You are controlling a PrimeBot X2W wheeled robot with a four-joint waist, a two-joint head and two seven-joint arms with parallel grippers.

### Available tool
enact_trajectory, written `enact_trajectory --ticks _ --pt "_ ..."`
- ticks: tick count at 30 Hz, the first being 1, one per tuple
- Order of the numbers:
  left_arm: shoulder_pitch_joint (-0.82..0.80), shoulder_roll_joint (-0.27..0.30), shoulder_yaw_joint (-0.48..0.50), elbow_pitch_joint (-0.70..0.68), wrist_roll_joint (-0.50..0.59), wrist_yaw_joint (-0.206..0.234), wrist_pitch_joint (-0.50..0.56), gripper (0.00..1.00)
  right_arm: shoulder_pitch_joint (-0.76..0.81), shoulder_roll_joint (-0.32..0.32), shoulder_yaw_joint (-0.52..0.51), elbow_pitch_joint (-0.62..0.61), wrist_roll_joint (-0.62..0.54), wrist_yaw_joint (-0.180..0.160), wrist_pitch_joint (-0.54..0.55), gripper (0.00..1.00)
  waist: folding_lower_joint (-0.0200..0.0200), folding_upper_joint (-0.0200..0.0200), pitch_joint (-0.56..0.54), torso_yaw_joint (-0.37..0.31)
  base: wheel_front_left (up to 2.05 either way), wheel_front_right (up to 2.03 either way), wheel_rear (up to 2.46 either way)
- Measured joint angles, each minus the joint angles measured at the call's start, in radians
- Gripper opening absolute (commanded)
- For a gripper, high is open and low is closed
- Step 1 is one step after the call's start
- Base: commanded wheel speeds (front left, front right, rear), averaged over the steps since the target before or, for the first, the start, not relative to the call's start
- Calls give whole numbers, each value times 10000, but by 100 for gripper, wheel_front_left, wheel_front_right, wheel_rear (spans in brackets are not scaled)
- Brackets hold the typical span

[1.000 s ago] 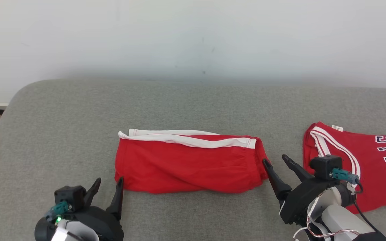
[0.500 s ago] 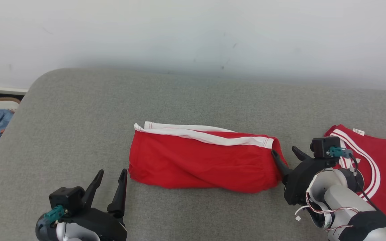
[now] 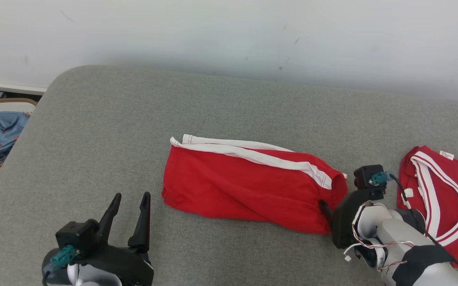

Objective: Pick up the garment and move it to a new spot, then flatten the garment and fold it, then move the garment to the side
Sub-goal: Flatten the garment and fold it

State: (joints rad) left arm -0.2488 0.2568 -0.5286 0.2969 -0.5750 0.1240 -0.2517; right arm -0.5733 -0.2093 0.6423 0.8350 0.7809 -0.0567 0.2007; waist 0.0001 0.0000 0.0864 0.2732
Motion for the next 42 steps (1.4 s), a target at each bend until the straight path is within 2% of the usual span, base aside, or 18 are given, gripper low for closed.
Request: enact_trajectory --ticks 5,6,7,8,9,10,20,28,34,42 --pt "68 -136 144 -190 136 0 0 100 -280 73 46 265 19 33 527 100 0 0 17 -32 0 0 0" --pt "68 -136 144 -190 136 0 0 100 -280 73 46 265 19 33 527 89 0 0 17 -32 0 0 0" --pt "103 -153 188 -213 184 0 0 100 -319 79 56 313 21 40 612 65 0 0 18 -40 0 0 0" --pt "151 -169 232 -234 238 0 0 100 -327 81 65 347 21 50 660 19 0 0 19 -48 0 0 0" --pt "216 -194 276 -255 407 0 0 100 -341 79 67 391 23 128 736 19 0 0 23 -63 0 0 0" --pt "216 -194 276 -255 407 0 0 100 -341 79 67 391 23 128 736 0 0 0 23 -63 0 0 0" --pt "549 -278 656 -330 604 0 0 100 -546 31 35 593 92 408 640 0 0 0 12 -211 0 0 0" --pt "732 -336 805 -387 696 0 0 100 -585 -719 -121 930 2 447 351 0 0 1 -150 -469 0 0 0" --pt "869 -380 777 -454 771 0 0 100 -577 -485 -249 807 146 663 88 0 0 0 -239 -688 0 0 0" --pt "869 -466 761 -424 823 0 8 100 -768 42 -360 349 598 1179 167 0 -1 0 -318 -780 0 0 0"
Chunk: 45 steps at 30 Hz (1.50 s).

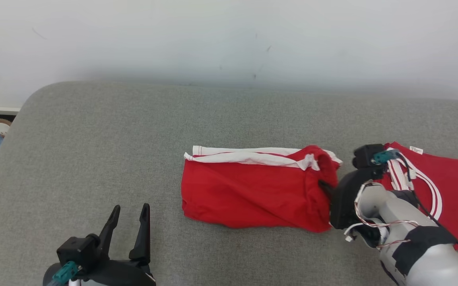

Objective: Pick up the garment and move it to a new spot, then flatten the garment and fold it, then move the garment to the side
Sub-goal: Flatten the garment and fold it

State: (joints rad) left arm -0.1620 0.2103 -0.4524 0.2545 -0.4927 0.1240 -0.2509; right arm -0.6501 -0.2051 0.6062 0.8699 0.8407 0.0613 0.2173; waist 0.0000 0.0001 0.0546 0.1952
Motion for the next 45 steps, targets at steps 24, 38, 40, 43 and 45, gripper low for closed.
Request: enact_trajectory --ticks 24,38,40,43,45 --pt "-17 -671 -566 420 10 -2 320 100 -1222 1185 257 105 1014 115 2512 0 0 0 -434 680 0 0 0" --pt "-223 -1156 -1095 765 29 -109 525 100 -2055 1363 148 930 1524 -401 3471 0 0 0 -396 1703 0 0 0" --pt "-297 -1185 -1133 821 29 -109 527 100 -2055 1369 148 1049 1561 -451 3563 0 0 0 -390 1859 0 0 0" --pt "-312 -1206 -1187 913 29 -113 527 100 -2058 1383 153 1187 1626 -514 3649 0 0 -1 -388 2083 0 0 0" --pt "-317 -1223 -1225 945 29 -123 535 100 -2090 1386 151 1275 1653 -548 3651 0 0 0 -387 2223 0 0 0"
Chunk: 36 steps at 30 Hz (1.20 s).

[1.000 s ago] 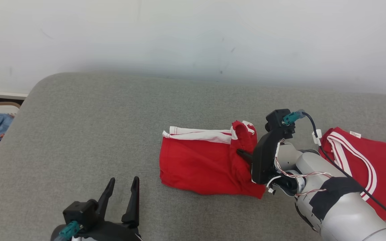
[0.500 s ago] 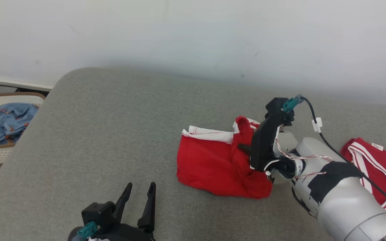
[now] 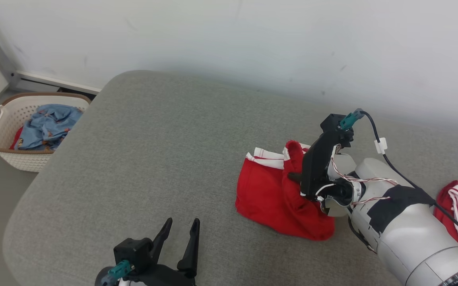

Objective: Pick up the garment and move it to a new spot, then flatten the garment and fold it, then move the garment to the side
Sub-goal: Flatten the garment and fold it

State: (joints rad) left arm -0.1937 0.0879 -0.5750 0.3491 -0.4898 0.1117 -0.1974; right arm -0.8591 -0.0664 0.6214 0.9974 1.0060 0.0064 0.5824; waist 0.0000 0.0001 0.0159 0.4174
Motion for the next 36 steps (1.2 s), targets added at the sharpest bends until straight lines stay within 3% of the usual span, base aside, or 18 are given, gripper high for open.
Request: enact_trajectory --ticks 15,16,17,18,22,30,36 --pt "-13 -86 -134 136 0 -69 0 100 -172 19 324 268 418 -253 -117 0 1 0 160 490 0 0 0" --pt "-21 -92 -134 153 0 -67 0 100 -172 19 376 268 426 -253 -125 18 1 0 173 507 0 0 0" --pt "-30 -94 -134 165 0 -67 -8 100 -170 21 412 267 428 -244 -238 82 1 0 183 522 0 0 0" --pt "-49 -96 -132 184 0 -67 -10 100 -171 23 399 267 485 -276 -357 100 1 0 188 534 0 0 0" --pt "-128 -94 -71 295 -2 -67 -12 100 -237 21 481 274 516 -268 -635 100 1 0 144 510 0 0 0" --pt "59 151 167 295 -15 -65 -111 100 -312 -13 332 134 472 395 -1647 100 1 0 -14 58 0 0 0" --pt "278 353 322 136 -15 -61 -144 100 362 -646 518 10 144 596 -2343 100 0 0 -40 -454 0 0 0"
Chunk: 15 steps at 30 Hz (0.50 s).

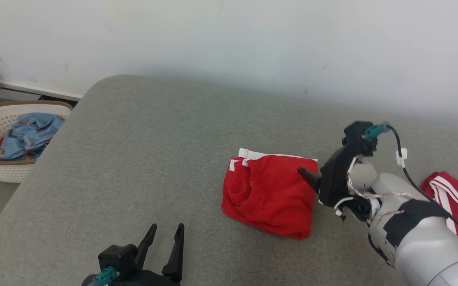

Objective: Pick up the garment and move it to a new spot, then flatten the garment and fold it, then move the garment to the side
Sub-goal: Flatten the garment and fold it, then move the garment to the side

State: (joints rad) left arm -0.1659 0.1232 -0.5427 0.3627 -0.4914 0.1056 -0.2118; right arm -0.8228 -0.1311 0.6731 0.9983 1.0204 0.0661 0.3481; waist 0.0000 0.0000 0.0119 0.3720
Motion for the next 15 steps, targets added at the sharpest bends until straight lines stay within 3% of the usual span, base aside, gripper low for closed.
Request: enact_trajectory --ticks 7,15 --pt "-43 -52 -102 -205 4 10 0 100 460 -123 -29 -15 -100 44 -343 100 1 0 237 -425 0 0 0" --pt "-480 -343 -430 -198 182 -15 44 100 339 -219 -203 192 67 33 -341 100 1 0 543 -263 0 0 0"
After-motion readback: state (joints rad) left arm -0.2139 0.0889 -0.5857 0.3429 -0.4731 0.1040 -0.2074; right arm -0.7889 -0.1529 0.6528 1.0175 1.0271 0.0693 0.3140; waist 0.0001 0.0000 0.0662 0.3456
